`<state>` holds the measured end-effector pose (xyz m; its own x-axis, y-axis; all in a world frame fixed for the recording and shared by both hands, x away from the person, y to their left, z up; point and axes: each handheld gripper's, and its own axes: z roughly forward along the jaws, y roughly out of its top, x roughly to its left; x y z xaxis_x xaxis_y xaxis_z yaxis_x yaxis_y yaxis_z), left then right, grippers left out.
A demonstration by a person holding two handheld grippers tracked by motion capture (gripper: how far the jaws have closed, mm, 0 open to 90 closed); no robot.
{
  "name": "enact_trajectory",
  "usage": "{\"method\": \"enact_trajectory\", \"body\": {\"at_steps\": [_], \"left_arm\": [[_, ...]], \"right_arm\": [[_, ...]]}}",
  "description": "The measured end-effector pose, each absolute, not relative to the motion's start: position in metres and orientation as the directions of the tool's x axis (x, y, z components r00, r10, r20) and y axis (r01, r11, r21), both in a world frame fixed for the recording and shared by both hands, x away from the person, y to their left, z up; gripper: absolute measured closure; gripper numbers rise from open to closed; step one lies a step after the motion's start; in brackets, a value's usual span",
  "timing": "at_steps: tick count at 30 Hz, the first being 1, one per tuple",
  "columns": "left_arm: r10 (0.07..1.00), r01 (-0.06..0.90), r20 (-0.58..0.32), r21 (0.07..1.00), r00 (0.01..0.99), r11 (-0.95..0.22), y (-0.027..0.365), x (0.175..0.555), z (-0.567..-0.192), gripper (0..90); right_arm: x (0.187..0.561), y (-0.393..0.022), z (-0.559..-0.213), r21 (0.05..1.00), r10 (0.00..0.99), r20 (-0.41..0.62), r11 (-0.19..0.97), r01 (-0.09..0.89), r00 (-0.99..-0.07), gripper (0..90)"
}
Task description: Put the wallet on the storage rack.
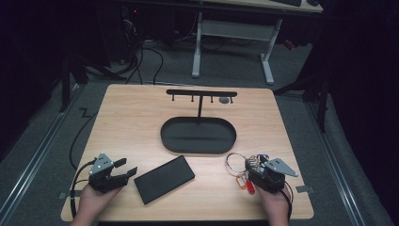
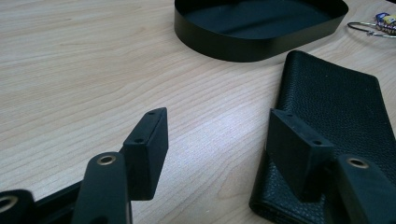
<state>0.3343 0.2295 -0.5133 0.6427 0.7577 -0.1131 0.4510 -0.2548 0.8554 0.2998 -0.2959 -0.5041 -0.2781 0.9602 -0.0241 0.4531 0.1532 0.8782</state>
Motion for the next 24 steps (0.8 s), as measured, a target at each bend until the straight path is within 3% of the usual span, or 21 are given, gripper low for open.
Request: {"method": "enact_trajectory", "body": {"at_steps": [18, 24], "left_arm": [[0.661, 0.472, -0.17, 0.826, 0.731, -0.309, 0.211, 0.33, -0.52, 45.5], [0.638, 0.564, -0.289, 0.778, 0.714, -0.279, 0.208, 0.336, -0.526, 45.4]], "right_arm": [[0.301, -0.295, -0.505, 0.873, 0.961, -0.026, 0.156, 0.462, -0.275, 35.2], [0.301, -0.295, -0.506, 0.87, 0.962, -0.022, 0.153, 0.468, -0.274, 35.2]]}}
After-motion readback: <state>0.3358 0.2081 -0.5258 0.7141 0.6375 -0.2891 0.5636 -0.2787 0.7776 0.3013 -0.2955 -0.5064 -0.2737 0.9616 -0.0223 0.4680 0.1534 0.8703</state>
